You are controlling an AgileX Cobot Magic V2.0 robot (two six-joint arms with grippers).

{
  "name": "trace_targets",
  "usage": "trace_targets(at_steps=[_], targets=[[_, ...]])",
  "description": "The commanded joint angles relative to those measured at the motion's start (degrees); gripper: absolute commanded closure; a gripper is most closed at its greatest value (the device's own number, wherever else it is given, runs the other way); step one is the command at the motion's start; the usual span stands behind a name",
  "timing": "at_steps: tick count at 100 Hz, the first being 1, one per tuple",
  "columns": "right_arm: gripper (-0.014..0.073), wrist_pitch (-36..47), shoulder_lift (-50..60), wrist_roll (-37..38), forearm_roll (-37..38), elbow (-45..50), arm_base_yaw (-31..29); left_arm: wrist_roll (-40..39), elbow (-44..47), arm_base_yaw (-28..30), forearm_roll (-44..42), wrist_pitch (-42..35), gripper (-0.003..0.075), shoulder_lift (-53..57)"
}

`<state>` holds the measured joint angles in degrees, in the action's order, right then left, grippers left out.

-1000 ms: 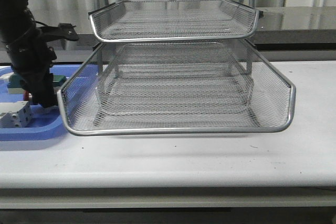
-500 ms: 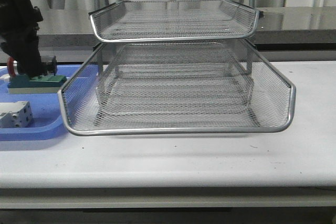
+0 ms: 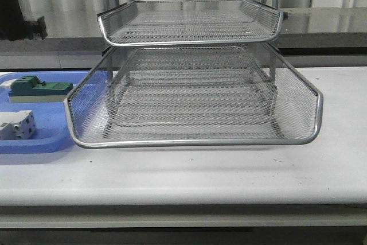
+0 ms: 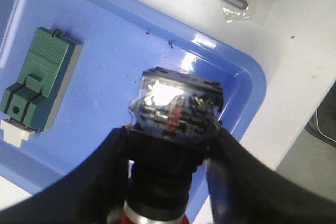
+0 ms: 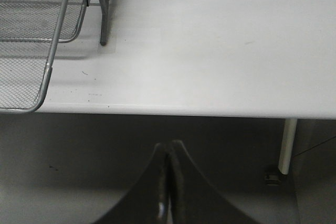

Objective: Place button on rack with both arms
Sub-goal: 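Carry the button over the pulled-out middle tray and lower it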

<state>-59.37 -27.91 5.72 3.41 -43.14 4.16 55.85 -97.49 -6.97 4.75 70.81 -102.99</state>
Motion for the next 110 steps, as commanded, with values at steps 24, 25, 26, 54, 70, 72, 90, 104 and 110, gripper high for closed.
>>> trace_targets(at_steps=[24,25,26,54,70,72,90,104,110], targets=[[0.0664,3.2,-0.2,0.1,0.4,-1.8,-0.3,-0.4,-1.6,-2.7,4.6,2.4,0.0661,8.0],[0.0664,3.2,-0.2,0.1,0.4,-1.8,-0.3,-0.4,-1.6,-3.1,4.6,2.4,0.0661,8.2],[0.0664,3.2,-0.2,0.1,0.4,-1.8,-0.3,-0.4,-1.6,-3.2,4.6,2.4,0.0661,8.2],[0.0664,3.2,-0.2,0.1,0.4,-1.8,-0.3,-1.4,-1.6,-14.2,4.6,2.4,0.0661,8.7],[0.0664,3.2,-0.2,0.1,0.4,-1.8,-0.3,-1.9,-1.6,-21.6,4.6,2.4,0.0661,8.5],[0.0664,3.2,-0.2,0.1,0.4,-1.8,-0.3,-1.9,-1.6,-22.5,4.6,2.4,0.0661,8.3],[0.0664,3.2,-0.2,0.1,0.4,-1.8,-0.3,-2.0,-1.6,-28.1,4.8,1.0,0.0661,6.6],[0.0664,3.2,-0.2,0.1,0.4,-1.8,-0.3,-2.0,-1.6,-30.6,4.8,-2.0,0.0661,3.9],[0.0664,3.2,-0.2,0.1,0.4,-1.8,-0.3,-2.0,-1.6,-31.4,4.8,-3.5,0.0661,3.0]])
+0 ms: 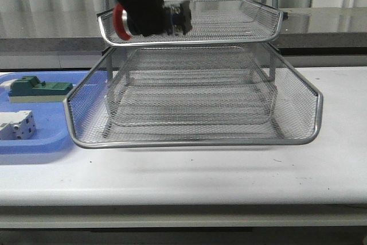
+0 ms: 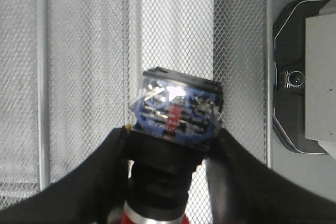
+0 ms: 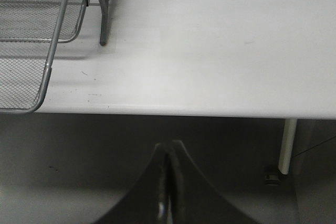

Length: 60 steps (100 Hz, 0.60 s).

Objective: Place button on rack with both arms
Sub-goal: 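Carry the button over the pulled-out middle tray and lower it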

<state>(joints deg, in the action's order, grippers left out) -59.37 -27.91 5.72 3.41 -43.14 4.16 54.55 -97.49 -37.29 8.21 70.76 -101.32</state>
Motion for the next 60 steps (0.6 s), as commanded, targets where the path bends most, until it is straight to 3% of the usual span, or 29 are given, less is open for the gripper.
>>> trace_targets(at_steps=[1,26,50,60], targets=[[0.0664,3.2,-0.2,0.1,0.4,-1.8,-0.3,-0.7,-1.6,-1.1,1.3,-3.7,0.0661,1.0],[0.0664,3.2,-0.2,0.1,0.4,-1.8,-0.3,-0.7,-1.6,-1.8,2.2,-9.4,0.0661,-3.1],[0.0664,3.2,-0.2,0.1,0.4,-1.8,-0.3,-0.7,-1.6,-1.8,2.2,-9.8,0.0652,-6.5],[0.0664,3.2,-0.2,0.1,0.4,-1.8,-0.3,-0.8,-1.6,-1.8,2.3,-9.7,0.0586,-6.9]])
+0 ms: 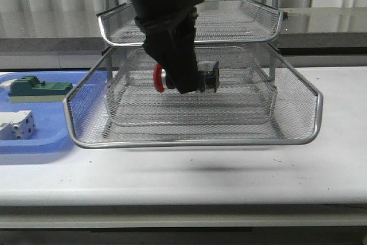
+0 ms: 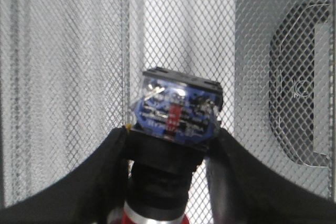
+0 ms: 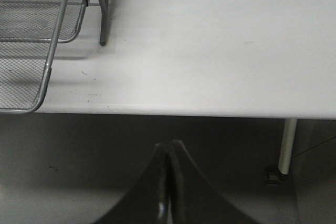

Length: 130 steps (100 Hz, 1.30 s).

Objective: Place button on rack with both arms
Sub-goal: 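Carry the button over the pulled-out middle tray and lower it, then open the left gripper and withdraw it from the tray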

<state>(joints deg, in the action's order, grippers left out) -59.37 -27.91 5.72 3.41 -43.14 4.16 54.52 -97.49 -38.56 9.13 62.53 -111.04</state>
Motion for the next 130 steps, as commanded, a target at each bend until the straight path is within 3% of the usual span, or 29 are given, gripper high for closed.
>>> trace_targets(at_steps=[1,17,26,91,130], targets=[[0.0664,3.2,-0.2,0.1,0.4,-1.8,-0.3,-0.7,-1.6,-0.5,1.5,-1.3,0.0568,2.8],[0.0664,3.2,-0.2,0.1,0.4,-1.8,-0.3,-0.8,-1.6,-0.5,1.5,-1.4,0.0304,2.8],[0.0664,3.2,-0.2,0.1,0.4,-1.8,-0.3,-0.8,-1.6,-0.5,1.6,-1.4,0.0235,2.8],[0.0664,3.2,-0.2,0.1,0.4,-1.8,-0.3,-6.8,-1.6,1.1,1.7,0.2,0.0238,10.9],[0.0664,3.2,-0.2,0.1,0.4,-1.8,-0.3,-12.7,-1.5,17.2,3.6,4.9,0.0239,18.3]])
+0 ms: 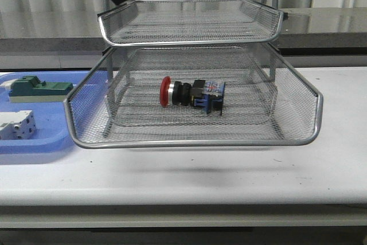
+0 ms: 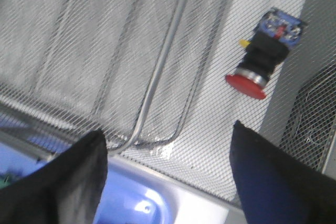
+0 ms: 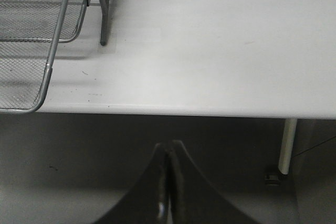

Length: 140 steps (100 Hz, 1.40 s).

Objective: Place button on rack with both arms
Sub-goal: 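Open the left gripper and withdraw it from the tray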

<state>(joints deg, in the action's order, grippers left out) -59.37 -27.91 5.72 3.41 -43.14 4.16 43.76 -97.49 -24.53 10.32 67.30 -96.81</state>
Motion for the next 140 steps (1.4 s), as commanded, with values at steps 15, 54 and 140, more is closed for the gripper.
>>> trace_targets(at_steps=[15,54,140], targets=[[0.0664,3.2,-0.2,0.1,0.4,-1.8,-0.3,-2.2,0.3,9.9,4.5,2.2,0.0242,7.1],[0.0664,3.2,-0.2,0.1,0.4,-1.8,-0.3,-3.3,21.5,21.7,8.8,-7.4,0.0281,23.7],[0.0664,3.2,-0.2,0.1,0.4,-1.8,-0.3,-3.7,73.8,27.1,32.9,-55.0,0.0281,72.9]])
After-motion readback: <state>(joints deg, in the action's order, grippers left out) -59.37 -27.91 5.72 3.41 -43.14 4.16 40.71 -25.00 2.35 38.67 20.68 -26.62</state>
